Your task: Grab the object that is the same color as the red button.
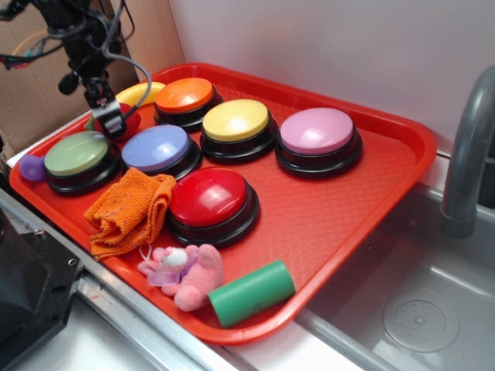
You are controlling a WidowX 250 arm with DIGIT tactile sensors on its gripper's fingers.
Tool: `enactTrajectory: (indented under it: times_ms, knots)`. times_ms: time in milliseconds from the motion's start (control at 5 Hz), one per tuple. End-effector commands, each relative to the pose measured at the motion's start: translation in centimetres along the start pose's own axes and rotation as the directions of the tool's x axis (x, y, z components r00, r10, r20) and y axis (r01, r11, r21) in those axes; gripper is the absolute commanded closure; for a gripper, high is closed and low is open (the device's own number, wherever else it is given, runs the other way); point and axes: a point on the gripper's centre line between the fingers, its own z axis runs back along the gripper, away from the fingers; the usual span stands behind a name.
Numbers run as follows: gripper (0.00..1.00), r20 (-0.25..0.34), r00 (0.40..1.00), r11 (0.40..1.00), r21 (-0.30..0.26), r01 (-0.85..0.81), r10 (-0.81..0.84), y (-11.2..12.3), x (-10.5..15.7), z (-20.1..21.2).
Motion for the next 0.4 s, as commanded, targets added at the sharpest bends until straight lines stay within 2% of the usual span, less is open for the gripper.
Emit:
enactTrajectory:
  times_ms: [0, 200]
  knots:
    - [0.0, 0.019, 1.0, 0.999, 0.042, -0.003, 0.002, 2.06, 1.24, -0.25]
    - [0.0, 0.021, 1.0, 0.999, 0.034, -0.015, 0.014, 2.53, 1.12, -0.69]
